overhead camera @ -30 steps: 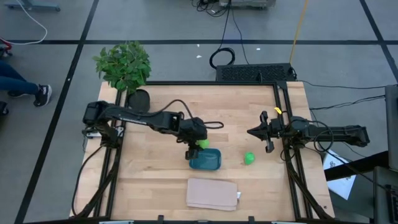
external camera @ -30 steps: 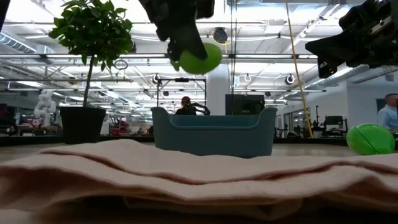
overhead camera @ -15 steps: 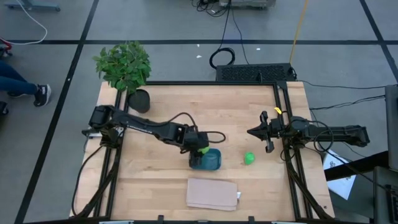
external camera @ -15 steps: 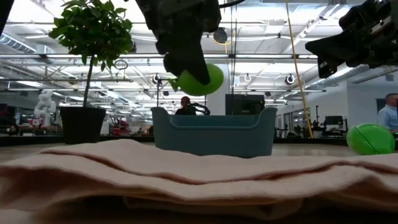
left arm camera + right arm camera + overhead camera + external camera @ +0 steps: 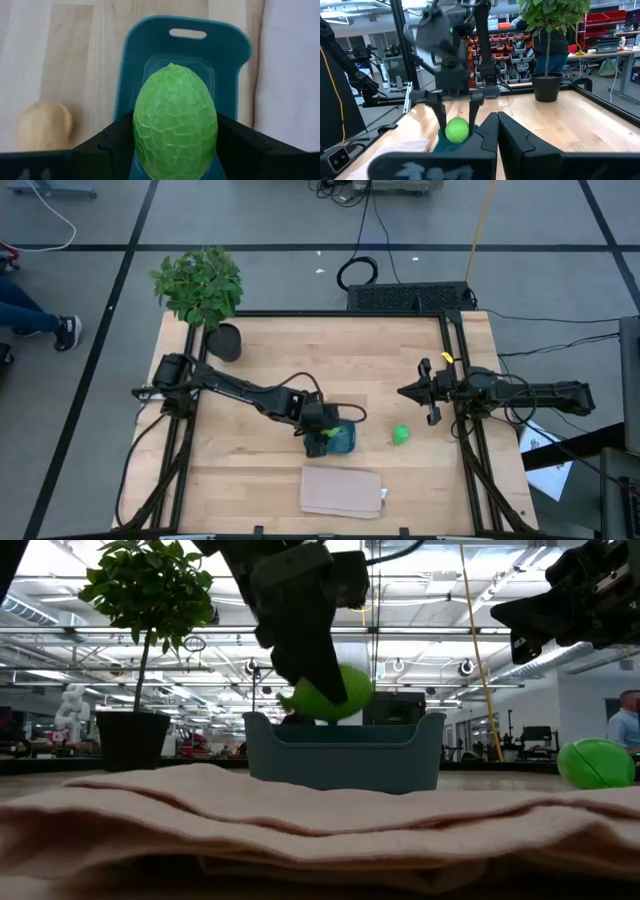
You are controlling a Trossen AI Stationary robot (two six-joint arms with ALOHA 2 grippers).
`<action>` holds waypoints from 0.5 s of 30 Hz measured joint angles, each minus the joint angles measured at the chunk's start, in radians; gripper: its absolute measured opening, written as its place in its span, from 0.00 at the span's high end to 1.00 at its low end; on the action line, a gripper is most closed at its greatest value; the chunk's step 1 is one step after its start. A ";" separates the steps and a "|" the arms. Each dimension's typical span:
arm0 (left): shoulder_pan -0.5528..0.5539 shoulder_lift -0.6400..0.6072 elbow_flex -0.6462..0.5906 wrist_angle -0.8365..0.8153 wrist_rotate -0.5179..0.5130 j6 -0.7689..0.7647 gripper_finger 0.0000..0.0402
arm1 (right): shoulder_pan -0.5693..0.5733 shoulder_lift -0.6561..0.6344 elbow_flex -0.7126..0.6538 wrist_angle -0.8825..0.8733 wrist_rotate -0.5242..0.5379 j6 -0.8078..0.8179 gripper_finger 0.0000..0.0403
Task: Pick and placing Produce into tupperware
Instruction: Put the green melon into the blue bin
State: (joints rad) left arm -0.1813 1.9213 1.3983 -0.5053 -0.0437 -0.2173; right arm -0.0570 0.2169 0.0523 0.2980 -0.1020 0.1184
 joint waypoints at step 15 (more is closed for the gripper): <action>-0.067 0.038 0.000 0.009 -0.069 0.192 0.43 | 0.000 0.012 0.000 0.019 0.000 0.000 1.00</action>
State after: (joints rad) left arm -0.2485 1.9594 1.3983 -0.4964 -0.1129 -0.0257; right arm -0.0570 0.2287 0.0524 0.3171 -0.1017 0.1184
